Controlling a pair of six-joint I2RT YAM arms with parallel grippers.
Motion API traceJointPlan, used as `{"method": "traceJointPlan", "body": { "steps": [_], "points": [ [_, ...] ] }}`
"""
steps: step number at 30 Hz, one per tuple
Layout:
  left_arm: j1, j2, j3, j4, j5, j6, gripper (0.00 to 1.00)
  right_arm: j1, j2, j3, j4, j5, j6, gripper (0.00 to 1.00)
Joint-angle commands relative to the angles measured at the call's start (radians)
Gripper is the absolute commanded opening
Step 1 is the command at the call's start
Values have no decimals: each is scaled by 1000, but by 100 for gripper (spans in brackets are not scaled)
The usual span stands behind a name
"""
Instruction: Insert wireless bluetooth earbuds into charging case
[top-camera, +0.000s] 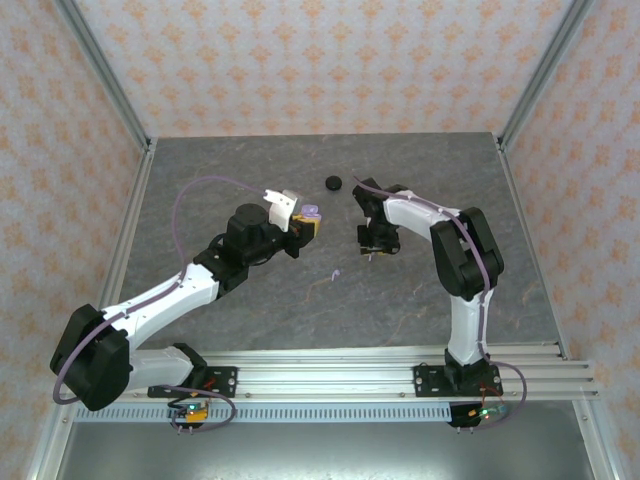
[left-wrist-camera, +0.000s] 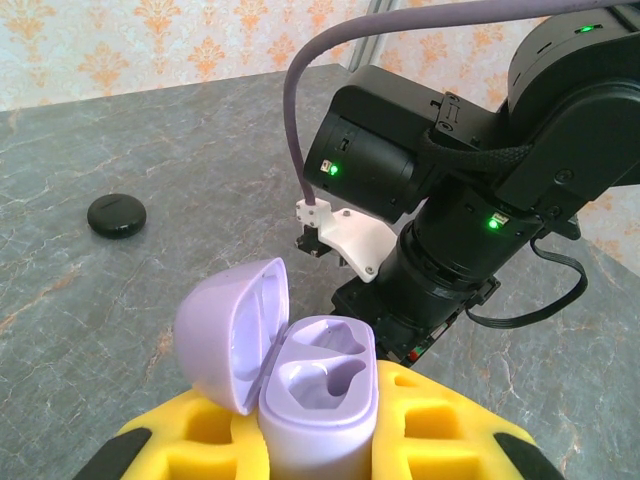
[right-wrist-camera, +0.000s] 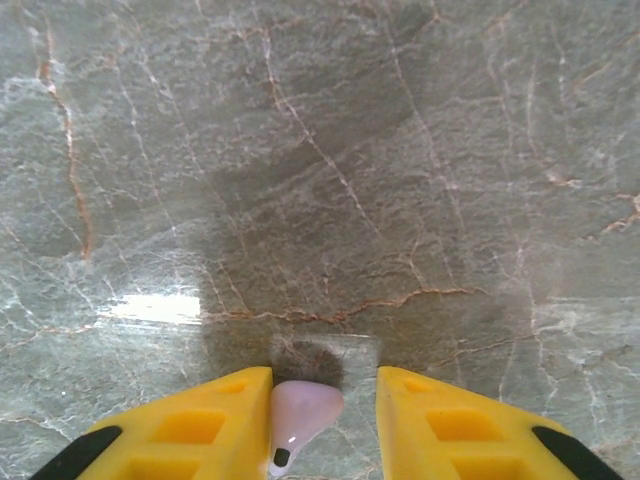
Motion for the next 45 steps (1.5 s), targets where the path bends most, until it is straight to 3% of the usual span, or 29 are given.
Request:
{"method": "traceJointPlan", "body": {
  "steps": [1, 23, 45],
  "points": [
    [-9, -15, 29, 12, -13, 17, 8, -3, 34, 21, -18, -4, 10, 31],
    [-8, -2, 35, 12, -10, 12, 8, -5, 9, -10, 51, -22, 26, 20],
    [-8, 101, -77, 237, -10, -30, 8, -67, -421, -315, 500, -387, 140, 19]
  ]
}}
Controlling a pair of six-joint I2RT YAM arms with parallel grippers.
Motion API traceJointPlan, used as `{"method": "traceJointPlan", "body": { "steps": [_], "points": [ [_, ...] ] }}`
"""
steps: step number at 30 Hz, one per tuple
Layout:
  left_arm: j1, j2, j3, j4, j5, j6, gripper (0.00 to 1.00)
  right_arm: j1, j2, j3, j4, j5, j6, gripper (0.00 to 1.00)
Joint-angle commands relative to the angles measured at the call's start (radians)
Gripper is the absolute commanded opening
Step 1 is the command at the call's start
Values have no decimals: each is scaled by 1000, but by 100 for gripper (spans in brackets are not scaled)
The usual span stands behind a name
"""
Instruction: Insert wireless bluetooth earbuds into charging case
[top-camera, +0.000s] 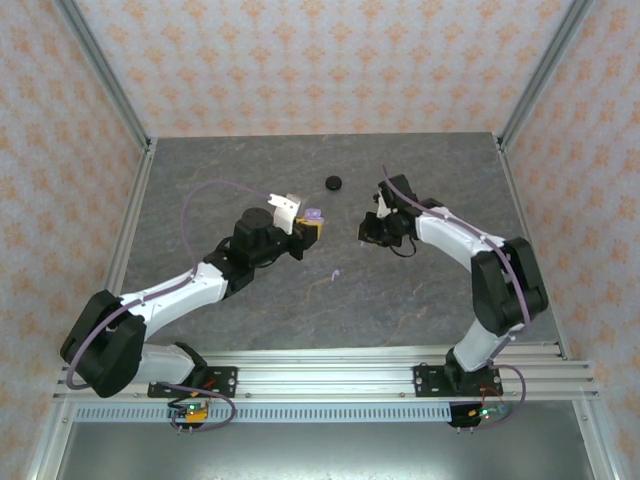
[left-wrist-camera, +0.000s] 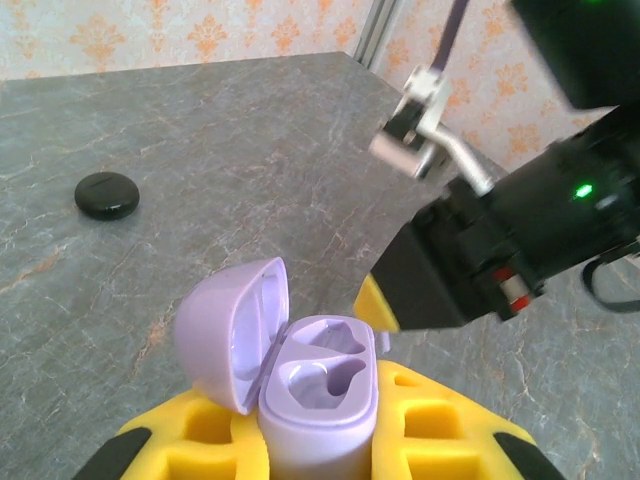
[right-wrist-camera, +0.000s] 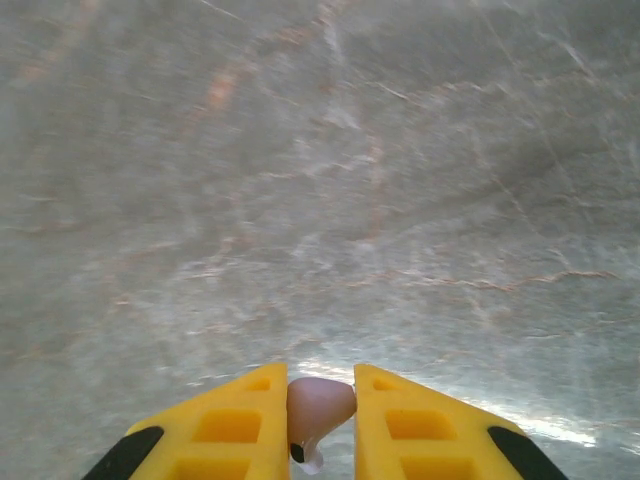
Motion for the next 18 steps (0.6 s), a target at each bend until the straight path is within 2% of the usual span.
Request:
{"method": "traceJointPlan", "body": {
  "steps": [1, 9, 18],
  "points": [
    [-9, 18, -23, 101, -11, 0, 8, -1, -82, -31, 122, -93, 31, 18],
    [-8, 43, -72, 220, 13, 2, 8, -2, -221, -72, 266, -204, 88, 19],
    [-11, 46, -93, 282, 42, 41, 8, 38, -322, -62, 319, -211, 109, 19]
  ]
}}
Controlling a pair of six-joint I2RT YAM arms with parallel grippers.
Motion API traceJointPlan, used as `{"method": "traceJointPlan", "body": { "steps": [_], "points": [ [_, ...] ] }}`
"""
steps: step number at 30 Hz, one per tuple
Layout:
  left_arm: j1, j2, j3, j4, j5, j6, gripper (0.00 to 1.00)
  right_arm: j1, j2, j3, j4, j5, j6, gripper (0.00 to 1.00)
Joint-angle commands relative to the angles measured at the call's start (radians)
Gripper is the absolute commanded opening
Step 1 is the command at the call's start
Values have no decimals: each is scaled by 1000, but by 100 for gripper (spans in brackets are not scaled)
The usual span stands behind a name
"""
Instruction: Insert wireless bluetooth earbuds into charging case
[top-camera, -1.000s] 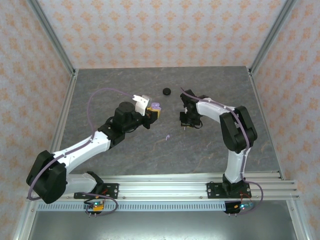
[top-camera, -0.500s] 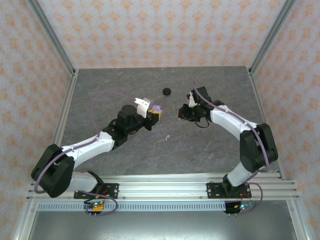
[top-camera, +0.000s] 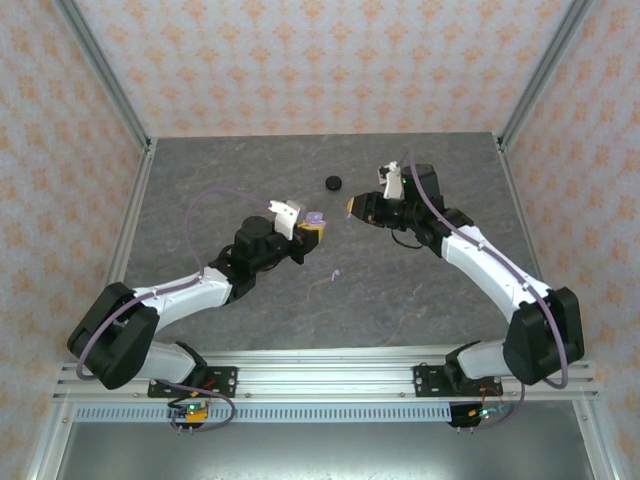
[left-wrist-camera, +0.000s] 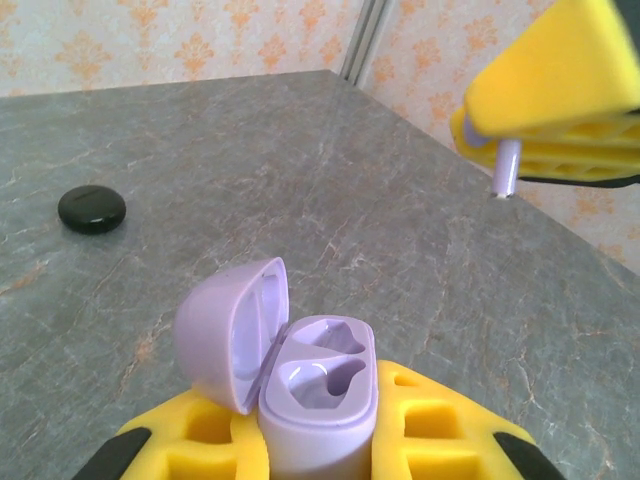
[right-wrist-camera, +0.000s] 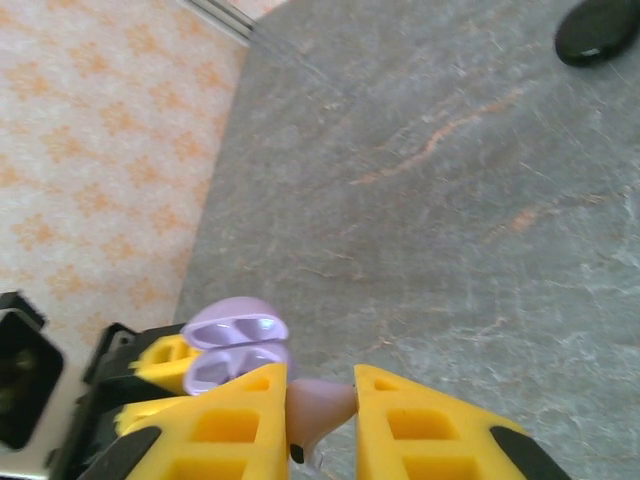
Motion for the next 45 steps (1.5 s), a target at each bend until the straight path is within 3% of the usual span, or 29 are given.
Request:
{"method": "traceJointPlan", "body": {
  "steps": [1, 12, 45],
  "points": [
    [-12, -1, -13, 89, 21, 37, 8, 28, -35, 12, 46, -12, 11, 19],
    [-29, -3, -2, 109, 37, 55, 8, 109, -19, 86, -2, 34, -13, 19],
    [-43, 1, 52, 109, 41, -31, 8, 157, 18, 70, 34, 152, 14, 19]
  ]
}}
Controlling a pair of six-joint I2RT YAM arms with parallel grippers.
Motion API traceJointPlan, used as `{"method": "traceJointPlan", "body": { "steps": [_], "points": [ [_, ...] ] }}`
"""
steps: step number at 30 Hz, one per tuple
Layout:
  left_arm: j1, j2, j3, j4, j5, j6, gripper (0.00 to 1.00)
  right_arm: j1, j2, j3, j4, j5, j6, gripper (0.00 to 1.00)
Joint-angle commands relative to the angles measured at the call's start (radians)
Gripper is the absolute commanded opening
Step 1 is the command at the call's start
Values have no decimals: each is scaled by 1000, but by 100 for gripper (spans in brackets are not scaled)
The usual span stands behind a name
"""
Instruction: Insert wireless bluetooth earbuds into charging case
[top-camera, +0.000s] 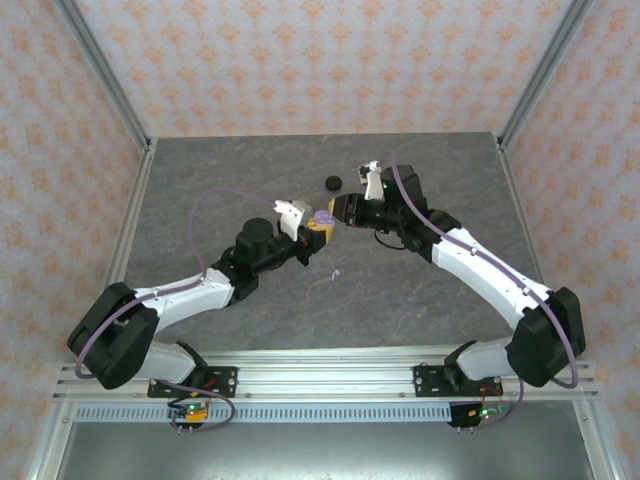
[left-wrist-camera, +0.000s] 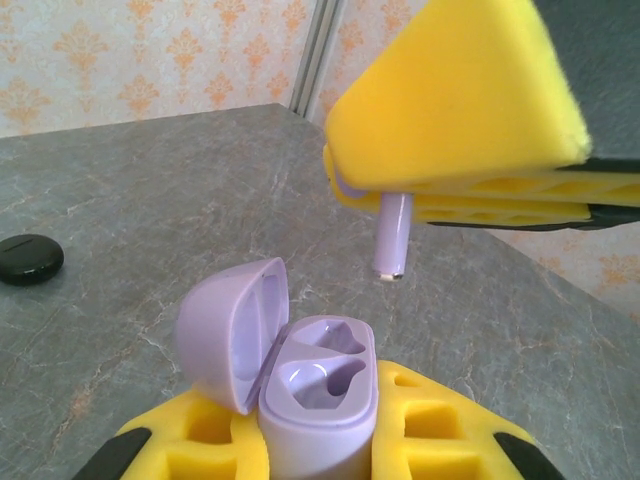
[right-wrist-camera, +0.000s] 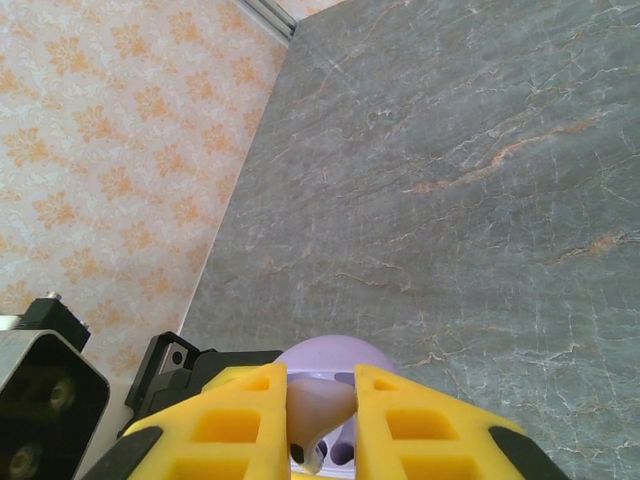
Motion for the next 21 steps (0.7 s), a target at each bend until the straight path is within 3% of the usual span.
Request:
{"method": "traceJointPlan", "body": {
  "steps": [1, 21],
  "points": [
    [-6, 1, 46, 33, 3, -23, 8, 10, 12, 11, 30, 19, 3, 19],
    [-6, -3, 69, -5, -9, -34, 8, 23, 24, 20, 4, 24, -18, 19]
  ]
}}
